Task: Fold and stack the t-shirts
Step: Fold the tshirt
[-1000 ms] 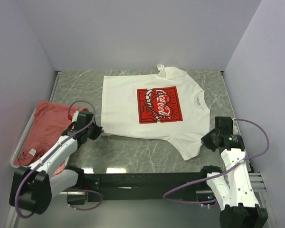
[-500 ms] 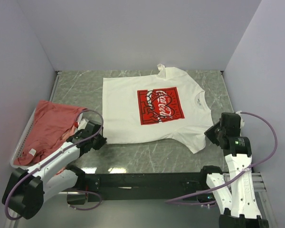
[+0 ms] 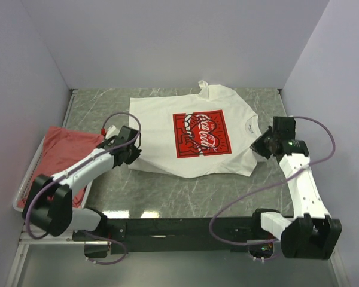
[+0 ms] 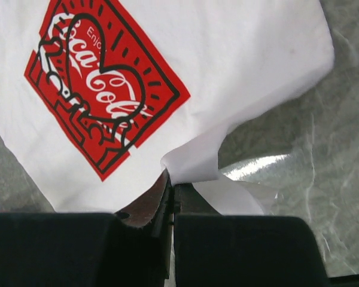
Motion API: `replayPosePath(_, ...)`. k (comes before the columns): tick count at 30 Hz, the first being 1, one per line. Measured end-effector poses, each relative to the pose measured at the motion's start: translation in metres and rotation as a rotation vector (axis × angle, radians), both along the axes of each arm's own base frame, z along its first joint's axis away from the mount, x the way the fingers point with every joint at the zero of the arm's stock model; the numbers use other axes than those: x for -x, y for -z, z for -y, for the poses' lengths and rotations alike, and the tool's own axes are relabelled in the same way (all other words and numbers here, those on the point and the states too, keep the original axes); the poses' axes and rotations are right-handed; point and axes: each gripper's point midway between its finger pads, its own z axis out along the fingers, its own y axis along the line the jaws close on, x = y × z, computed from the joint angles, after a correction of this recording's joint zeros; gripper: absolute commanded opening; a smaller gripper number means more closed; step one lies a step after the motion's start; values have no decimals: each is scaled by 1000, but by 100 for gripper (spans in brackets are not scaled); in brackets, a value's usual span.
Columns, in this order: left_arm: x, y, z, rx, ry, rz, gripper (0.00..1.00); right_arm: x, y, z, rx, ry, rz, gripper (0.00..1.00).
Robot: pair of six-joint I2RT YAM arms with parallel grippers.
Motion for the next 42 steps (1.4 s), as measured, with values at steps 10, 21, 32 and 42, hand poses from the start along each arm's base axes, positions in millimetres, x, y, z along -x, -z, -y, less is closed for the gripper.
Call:
replayPosePath(10,-45,18,-14,-40,-54,-70,2,-77,6,3,-3,-29,-25,0)
replayPosePath(21,-87,21,-21,-28,-77,-81,1,-131,23,2,-14,-61,-46,0)
replayPosePath(32,-91,23,-29,-8,-98,-92,1,-140,27,2,-4,-77,-49,0)
replayPosePath(42,-93,23,-36,-6,-99,-96,1,-150,28,3,-5,-77,-47,0)
